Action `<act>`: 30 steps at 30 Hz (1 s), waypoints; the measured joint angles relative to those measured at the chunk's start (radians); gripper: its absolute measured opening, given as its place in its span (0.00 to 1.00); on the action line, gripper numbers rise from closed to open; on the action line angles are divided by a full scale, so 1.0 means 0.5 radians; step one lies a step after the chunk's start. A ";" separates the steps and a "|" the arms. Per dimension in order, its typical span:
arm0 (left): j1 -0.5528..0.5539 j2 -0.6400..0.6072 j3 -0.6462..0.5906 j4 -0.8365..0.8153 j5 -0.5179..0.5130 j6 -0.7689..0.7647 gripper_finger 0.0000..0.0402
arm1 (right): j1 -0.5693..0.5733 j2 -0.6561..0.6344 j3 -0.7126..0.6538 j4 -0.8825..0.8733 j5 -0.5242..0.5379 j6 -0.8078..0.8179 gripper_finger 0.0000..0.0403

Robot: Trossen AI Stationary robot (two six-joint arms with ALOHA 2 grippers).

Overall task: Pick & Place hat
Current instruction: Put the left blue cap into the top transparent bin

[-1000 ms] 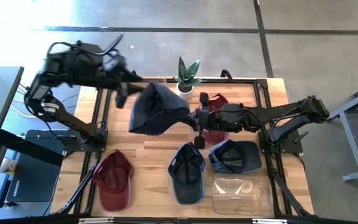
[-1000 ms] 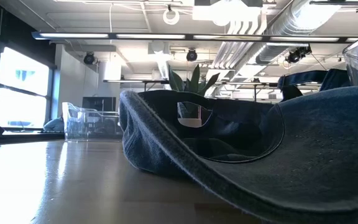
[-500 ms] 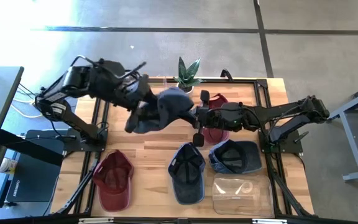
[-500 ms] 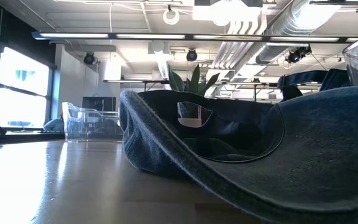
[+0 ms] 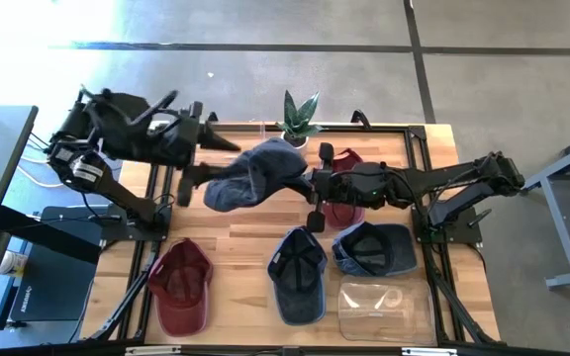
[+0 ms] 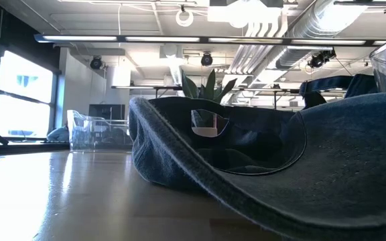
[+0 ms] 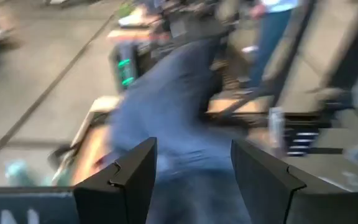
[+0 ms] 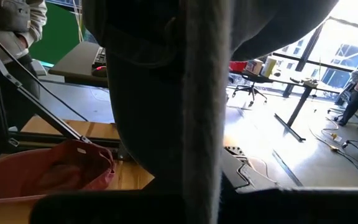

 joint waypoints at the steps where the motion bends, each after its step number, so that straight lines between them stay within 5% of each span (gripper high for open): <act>1: -0.001 0.000 -0.003 -0.016 -0.003 0.007 0.49 | -0.004 0.000 0.000 0.001 0.000 0.000 0.01; 14: -0.040 0.286 -0.011 -0.771 -0.454 0.004 0.47 | -0.006 0.000 -0.007 -0.013 -0.007 -0.001 0.02; 17: -0.051 0.328 -0.004 -0.794 -0.584 0.066 0.36 | -0.006 0.000 -0.007 0.000 0.002 0.000 0.02; 22: -0.077 0.332 0.002 -0.795 -0.601 0.155 0.05 | -0.005 0.000 -0.005 0.013 -0.003 0.045 0.04; 30: -0.076 0.136 0.007 -0.500 -0.430 0.075 0.01 | -0.028 -0.003 0.001 -0.235 -0.021 0.153 0.02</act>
